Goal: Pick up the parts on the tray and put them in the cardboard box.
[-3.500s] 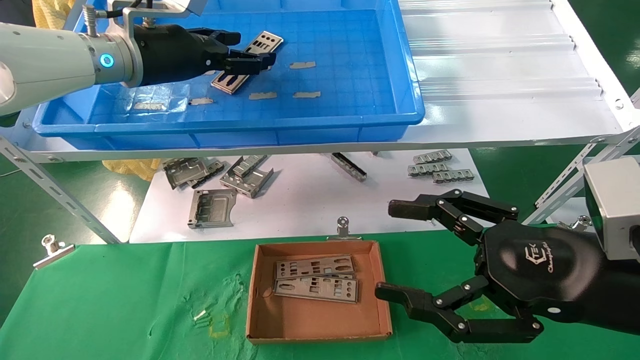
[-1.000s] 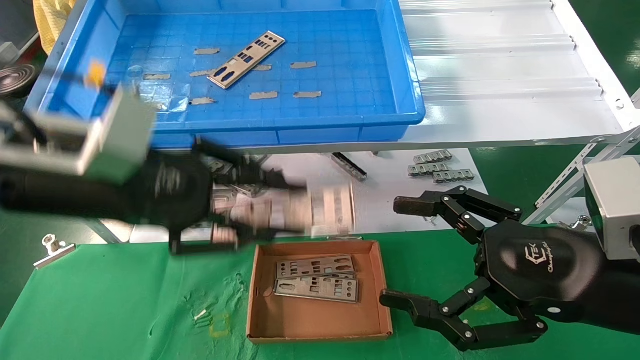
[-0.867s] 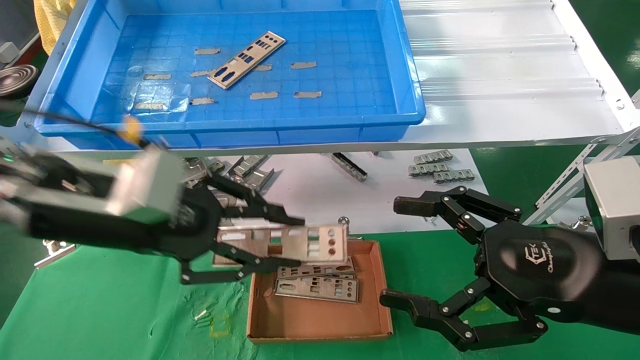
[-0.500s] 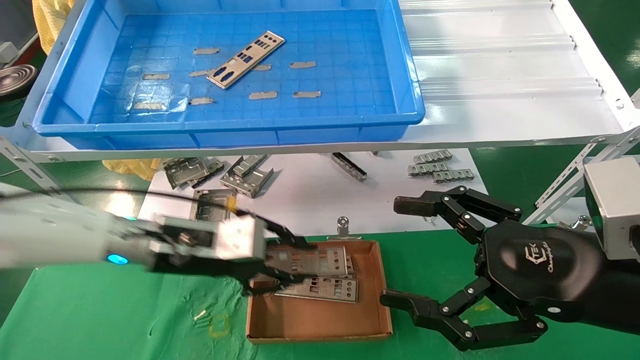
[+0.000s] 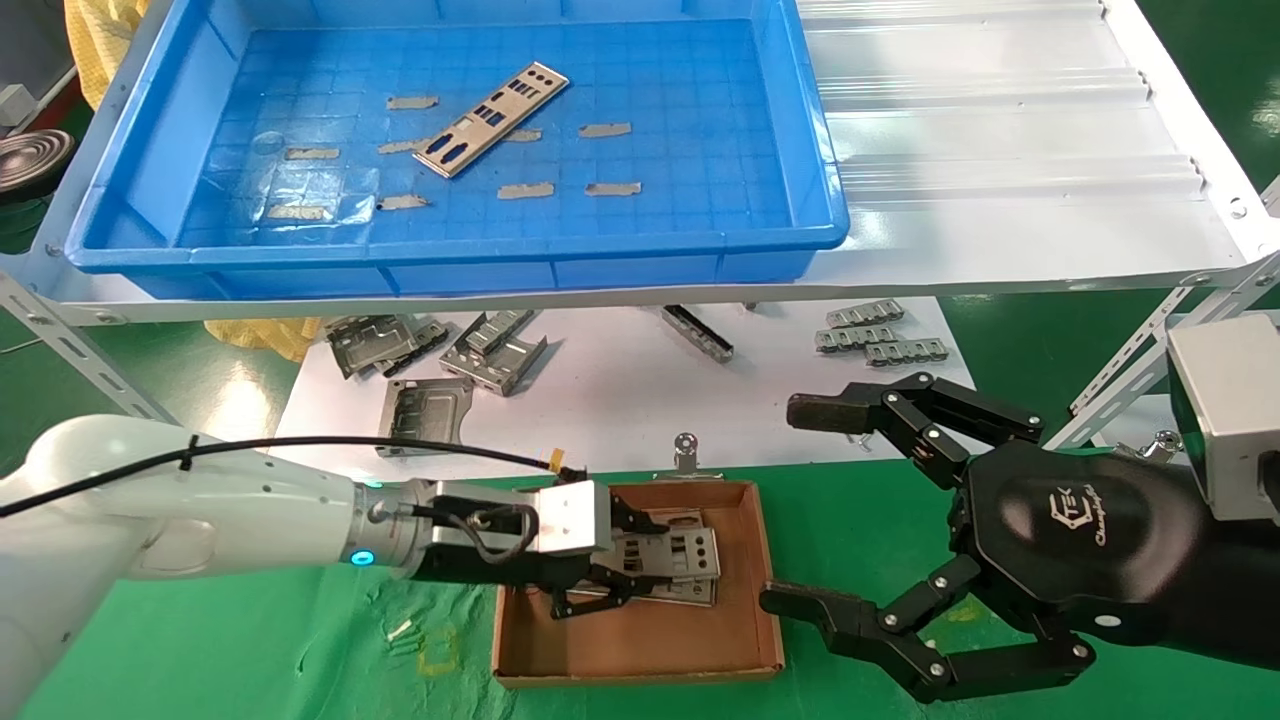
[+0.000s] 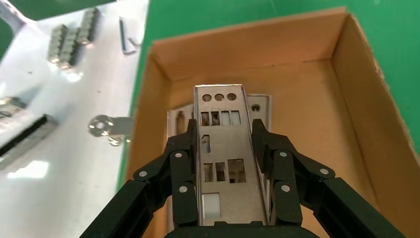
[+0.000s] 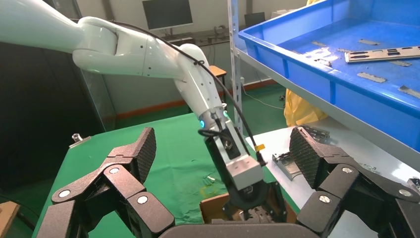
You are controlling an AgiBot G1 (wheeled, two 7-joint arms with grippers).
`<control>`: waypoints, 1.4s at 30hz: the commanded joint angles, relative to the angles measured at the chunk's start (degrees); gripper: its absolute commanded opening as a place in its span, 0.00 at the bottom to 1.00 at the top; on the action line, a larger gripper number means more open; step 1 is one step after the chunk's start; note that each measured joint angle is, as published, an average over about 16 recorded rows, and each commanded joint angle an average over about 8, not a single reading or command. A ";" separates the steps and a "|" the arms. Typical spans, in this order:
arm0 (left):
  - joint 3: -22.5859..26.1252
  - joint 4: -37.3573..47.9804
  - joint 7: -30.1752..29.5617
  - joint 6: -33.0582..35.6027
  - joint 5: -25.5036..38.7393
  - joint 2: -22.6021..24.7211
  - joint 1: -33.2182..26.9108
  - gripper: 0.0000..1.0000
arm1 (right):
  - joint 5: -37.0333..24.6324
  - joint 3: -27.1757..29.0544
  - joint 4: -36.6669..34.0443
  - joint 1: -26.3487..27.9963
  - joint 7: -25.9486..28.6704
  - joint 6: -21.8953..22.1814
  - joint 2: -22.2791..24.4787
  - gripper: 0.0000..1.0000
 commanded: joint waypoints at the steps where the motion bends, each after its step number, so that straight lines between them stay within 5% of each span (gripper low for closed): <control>1: 0.00 1.84 0.89 0.02 -0.03 0.87 -0.08 0.98 | 0.00 0.00 0.00 0.00 0.00 0.00 0.00 1.00; 16: -0.84 10.34 6.29 5.14 -1.48 2.60 -2.61 1.00 | 0.00 0.00 0.00 0.00 0.00 0.00 0.00 1.00; 33: -6.22 14.84 3.19 22.62 -11.09 -4.71 -2.90 1.00 | 0.00 0.00 -0.01 -0.01 0.00 0.01 0.00 1.00; 42: -6.68 15.36 2.63 23.67 -12.10 -4.94 -2.35 1.00 | 0.00 0.00 -0.01 -0.02 0.00 0.01 0.01 1.00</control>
